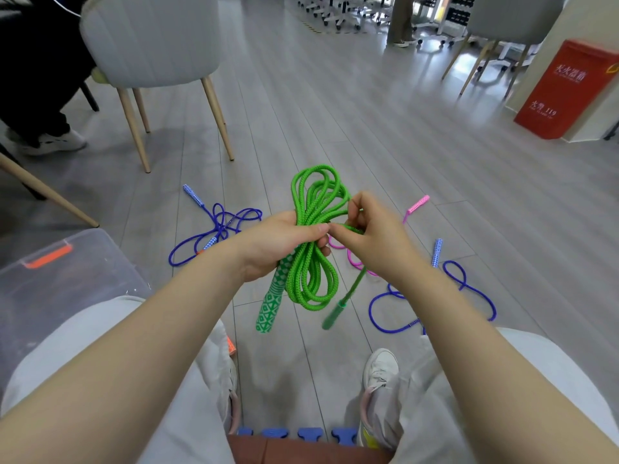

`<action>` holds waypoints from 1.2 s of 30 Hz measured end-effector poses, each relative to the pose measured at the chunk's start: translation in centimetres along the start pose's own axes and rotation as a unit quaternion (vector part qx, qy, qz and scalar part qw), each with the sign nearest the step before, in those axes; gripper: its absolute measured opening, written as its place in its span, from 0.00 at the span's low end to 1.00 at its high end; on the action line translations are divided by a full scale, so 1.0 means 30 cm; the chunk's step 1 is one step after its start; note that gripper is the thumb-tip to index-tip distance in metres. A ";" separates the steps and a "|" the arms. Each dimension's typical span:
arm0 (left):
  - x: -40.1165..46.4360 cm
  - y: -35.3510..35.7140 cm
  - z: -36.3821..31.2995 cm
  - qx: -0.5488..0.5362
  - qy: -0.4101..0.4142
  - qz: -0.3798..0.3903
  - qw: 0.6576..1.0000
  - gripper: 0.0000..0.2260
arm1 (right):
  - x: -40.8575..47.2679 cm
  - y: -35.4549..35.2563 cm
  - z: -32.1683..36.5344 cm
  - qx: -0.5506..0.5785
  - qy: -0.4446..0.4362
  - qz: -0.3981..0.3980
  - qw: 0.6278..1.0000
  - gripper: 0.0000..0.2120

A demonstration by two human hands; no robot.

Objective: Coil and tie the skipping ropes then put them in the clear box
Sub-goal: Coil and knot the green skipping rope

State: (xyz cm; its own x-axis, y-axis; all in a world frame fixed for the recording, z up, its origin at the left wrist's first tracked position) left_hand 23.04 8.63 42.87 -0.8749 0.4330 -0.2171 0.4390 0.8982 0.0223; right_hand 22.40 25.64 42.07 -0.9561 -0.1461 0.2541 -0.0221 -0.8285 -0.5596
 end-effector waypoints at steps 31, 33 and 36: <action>0.116 -0.020 0.229 0.525 -0.138 -0.010 0.840 0.09 | -0.041 0.082 0.100 -0.270 0.037 0.191 0.943 0.17; 0.121 -0.057 0.187 0.420 -0.120 -0.064 0.897 0.03 | -0.056 0.082 0.113 -0.192 0.030 0.201 0.960 0.17; 0.087 -0.078 0.097 0.269 -0.075 -0.113 0.953 0.05 | -0.081 0.059 0.090 0.031 0.117 0.260 0.958 0.15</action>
State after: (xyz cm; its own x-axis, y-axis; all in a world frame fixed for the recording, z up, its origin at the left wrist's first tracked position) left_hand 20.33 7.43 39.41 -0.9383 0.1806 -0.2949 0.3191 0.7808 -0.5372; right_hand 25.46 23.06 42.58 -0.8729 -0.4284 -0.2335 0.4849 -0.7082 -0.5132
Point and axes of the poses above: each hand's wrist, its own x-axis towards the middle knuckle, its own y-axis out of the palm, z = x × y, the point moved 2 cm from there along x, towards the middle knuckle
